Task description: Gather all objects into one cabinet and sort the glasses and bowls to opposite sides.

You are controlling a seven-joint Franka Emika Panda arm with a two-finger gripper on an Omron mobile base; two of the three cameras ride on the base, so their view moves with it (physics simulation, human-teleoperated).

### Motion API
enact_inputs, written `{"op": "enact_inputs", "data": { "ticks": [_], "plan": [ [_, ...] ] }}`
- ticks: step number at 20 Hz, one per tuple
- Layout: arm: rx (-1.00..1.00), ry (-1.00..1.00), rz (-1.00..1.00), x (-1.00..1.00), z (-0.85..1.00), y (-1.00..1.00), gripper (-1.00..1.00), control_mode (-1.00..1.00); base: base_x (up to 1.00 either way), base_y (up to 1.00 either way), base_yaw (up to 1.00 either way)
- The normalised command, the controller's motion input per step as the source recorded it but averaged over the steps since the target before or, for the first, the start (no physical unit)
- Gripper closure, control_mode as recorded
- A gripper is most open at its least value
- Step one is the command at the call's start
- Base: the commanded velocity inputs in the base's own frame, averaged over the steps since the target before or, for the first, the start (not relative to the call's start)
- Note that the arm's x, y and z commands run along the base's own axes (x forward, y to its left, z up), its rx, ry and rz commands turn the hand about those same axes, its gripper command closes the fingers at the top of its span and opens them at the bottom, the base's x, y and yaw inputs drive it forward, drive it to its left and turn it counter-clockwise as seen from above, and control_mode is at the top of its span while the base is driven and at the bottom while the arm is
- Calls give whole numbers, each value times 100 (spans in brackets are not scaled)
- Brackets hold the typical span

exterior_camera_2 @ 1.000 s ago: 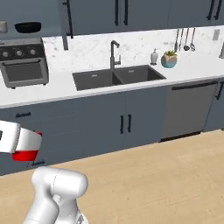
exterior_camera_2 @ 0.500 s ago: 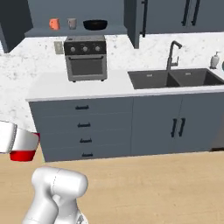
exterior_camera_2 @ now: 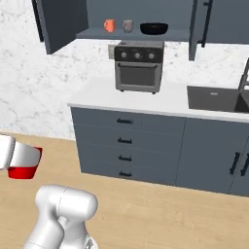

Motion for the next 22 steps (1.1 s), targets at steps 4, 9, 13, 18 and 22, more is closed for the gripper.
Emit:
{"op": "enact_inputs", "data": {
  "ticks": [4,9,13,18,22],
  "plan": [
    [0,0,0,0,0,0,100,100,0,-81,49],
    [0,0,0,0,0,0,100,100,0,-53,24],
    [0,0,0,0,0,0,100,100,41,-16,13],
    [0,0,0,0,0,0,100,100,43,28,-2],
    [0,0,0,0,0,0,100,100,35,19,-17]
  ]
}}
